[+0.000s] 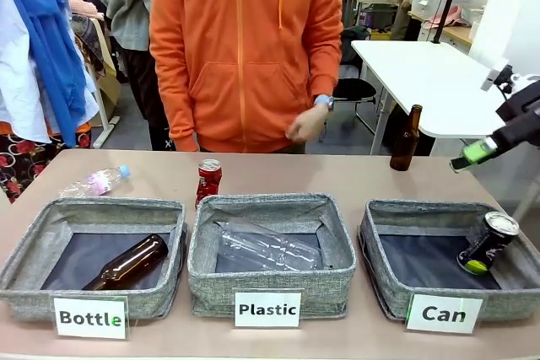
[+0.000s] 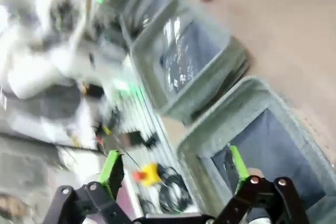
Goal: Sort the can waste into the basket.
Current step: Pick up the can waste from the table and place it in the right Fabric basket.
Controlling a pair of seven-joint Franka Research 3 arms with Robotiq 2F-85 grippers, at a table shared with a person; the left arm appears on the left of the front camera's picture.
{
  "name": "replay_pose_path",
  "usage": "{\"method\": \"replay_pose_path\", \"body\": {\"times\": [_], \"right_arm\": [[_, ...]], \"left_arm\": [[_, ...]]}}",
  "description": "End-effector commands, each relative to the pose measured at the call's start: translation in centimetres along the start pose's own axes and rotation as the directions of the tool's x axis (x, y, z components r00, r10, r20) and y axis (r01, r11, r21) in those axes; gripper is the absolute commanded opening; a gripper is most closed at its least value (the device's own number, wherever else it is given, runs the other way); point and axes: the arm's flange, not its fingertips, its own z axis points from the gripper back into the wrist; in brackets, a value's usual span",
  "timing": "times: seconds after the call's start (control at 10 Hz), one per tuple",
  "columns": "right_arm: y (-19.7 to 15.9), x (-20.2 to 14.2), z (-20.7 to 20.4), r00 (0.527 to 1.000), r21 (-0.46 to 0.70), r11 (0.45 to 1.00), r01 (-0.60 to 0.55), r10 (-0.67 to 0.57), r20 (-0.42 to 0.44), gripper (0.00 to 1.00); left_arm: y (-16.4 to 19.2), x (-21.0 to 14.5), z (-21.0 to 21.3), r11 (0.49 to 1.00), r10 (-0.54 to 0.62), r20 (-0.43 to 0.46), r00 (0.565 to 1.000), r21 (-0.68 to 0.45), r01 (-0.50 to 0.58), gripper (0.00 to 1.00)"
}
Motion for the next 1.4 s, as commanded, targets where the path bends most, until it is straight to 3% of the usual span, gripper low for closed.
{"method": "replay_pose_path", "body": {"times": [0.0,0.2,0.3,1.3], "right_arm": [[-0.8,1.6,-0.2,0.782,0.242,0.85,0.468,-0.526,0.335,1.0],[-1.9,1.3,-0.4,0.797,0.281,0.844,0.456,-0.528,0.293,1.0],[-2.2,0.5,0.2,0.946,0.085,0.952,0.295,-0.303,0.117,1.0],[-2.2,0.5,0.2,0.946,0.085,0.952,0.295,-0.303,0.117,1.0]], "left_arm": [[-0.3,0.1,0.2,1.0,-0.01,0.015,1.0,-0.016,0.01,1.0],[-0.3,0.1,0.2,1.0,-0.01,0.015,1.0,-0.016,0.01,1.0],[-0.3,0.1,0.2,1.0,-0.01,0.015,1.0,-0.016,0.01,1.0],[-0.3,0.1,0.2,1.0,-0.01,0.015,1.0,-0.016,0.01,1.0]]}}
